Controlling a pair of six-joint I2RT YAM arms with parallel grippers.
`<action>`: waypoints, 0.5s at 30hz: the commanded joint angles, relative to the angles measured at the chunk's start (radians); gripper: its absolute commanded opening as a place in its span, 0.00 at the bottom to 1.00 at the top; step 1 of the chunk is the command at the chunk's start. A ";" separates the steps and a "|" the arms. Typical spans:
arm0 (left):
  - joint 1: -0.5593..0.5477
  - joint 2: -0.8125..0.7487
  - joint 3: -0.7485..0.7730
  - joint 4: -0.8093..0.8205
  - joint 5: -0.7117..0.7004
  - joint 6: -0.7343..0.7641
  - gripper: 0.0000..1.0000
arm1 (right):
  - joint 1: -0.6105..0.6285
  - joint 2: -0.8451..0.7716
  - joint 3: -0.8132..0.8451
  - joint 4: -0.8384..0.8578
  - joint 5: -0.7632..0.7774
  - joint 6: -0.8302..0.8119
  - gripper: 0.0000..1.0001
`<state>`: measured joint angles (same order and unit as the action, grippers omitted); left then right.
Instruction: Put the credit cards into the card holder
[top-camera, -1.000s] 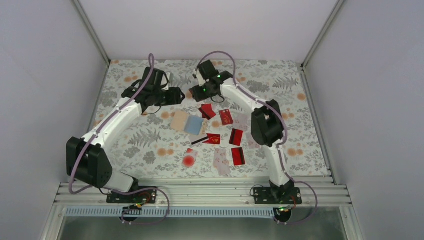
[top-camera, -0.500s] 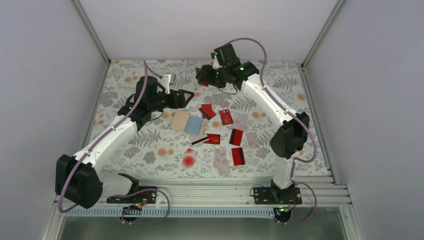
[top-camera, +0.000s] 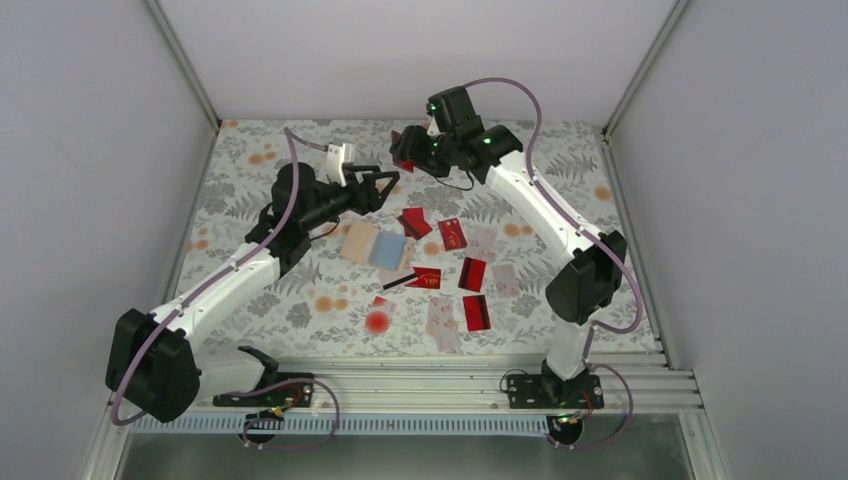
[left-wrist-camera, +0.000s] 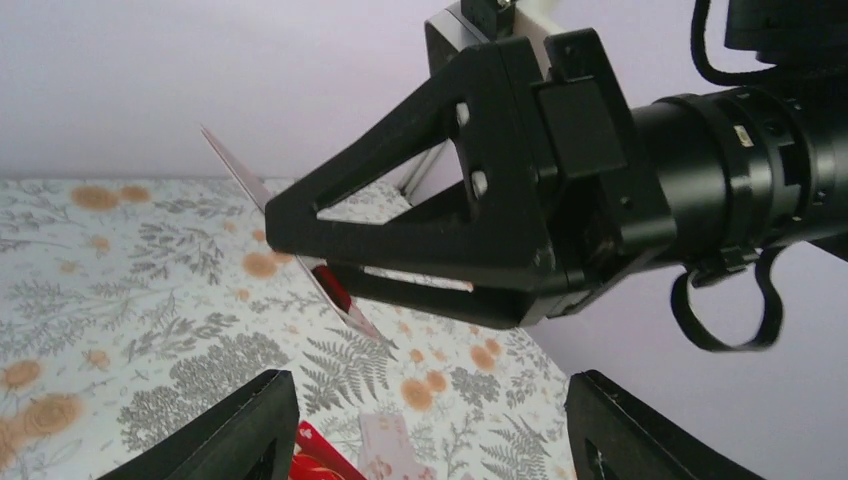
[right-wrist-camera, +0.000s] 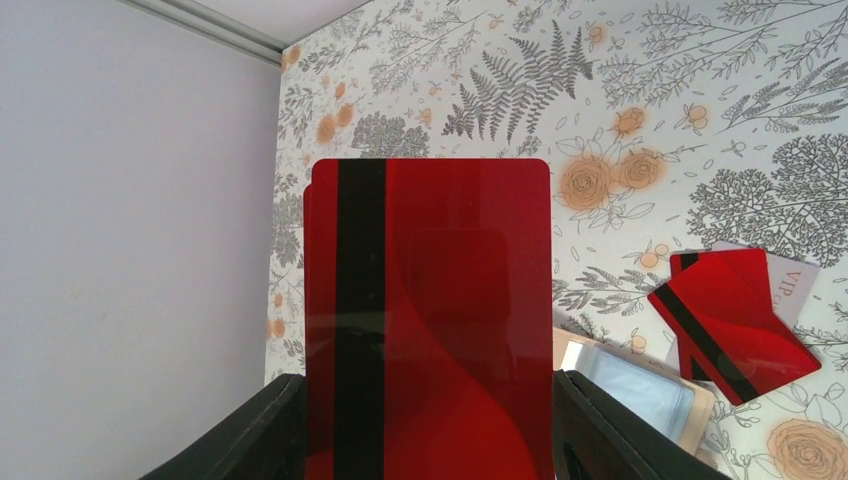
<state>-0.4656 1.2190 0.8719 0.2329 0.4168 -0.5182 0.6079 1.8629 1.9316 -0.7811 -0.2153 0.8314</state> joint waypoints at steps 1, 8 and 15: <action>-0.005 0.044 0.001 0.109 -0.044 -0.039 0.66 | 0.020 -0.050 -0.009 0.026 0.013 0.025 0.40; -0.005 0.073 0.027 0.089 -0.068 -0.042 0.49 | 0.021 -0.062 -0.012 0.031 0.017 0.026 0.40; -0.005 0.083 0.030 0.111 -0.053 -0.052 0.43 | 0.021 -0.063 -0.013 0.036 0.011 0.022 0.39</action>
<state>-0.4686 1.2987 0.8734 0.2855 0.3611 -0.5632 0.6189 1.8370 1.9278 -0.7719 -0.2123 0.8455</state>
